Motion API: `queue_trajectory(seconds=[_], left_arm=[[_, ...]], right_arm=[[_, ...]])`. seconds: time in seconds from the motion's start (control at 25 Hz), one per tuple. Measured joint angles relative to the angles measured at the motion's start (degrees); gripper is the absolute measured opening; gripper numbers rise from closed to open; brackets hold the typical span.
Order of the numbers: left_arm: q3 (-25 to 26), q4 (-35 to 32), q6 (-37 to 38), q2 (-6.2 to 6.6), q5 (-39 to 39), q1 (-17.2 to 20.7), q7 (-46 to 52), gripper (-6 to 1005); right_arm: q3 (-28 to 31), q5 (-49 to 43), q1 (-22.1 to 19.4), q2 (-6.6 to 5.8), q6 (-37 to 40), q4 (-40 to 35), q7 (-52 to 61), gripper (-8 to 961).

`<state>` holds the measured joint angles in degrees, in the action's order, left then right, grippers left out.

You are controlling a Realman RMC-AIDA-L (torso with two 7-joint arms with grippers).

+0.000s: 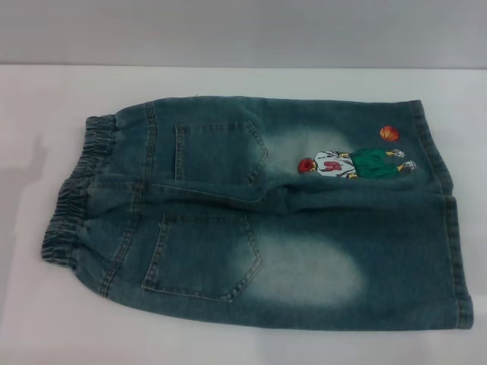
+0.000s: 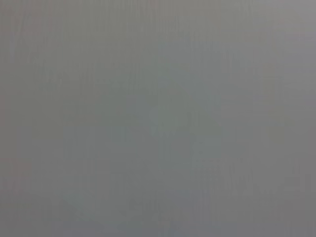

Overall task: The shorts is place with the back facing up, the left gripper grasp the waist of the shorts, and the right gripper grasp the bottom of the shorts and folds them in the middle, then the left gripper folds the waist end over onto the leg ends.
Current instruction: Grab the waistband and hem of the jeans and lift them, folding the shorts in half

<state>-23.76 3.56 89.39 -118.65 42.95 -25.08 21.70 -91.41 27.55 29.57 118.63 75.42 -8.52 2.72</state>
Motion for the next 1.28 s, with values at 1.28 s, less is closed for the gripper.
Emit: queue_trajectory(seconds=[1.28], left_arm=[[-15.86, -15.6, -2.07, 1.43, 9.08, 2.36, 32.55, 800]], right_arm=[[-0.18, -0.23, 0.07, 0.04, 0.04, -0.7, 0.01, 727]])
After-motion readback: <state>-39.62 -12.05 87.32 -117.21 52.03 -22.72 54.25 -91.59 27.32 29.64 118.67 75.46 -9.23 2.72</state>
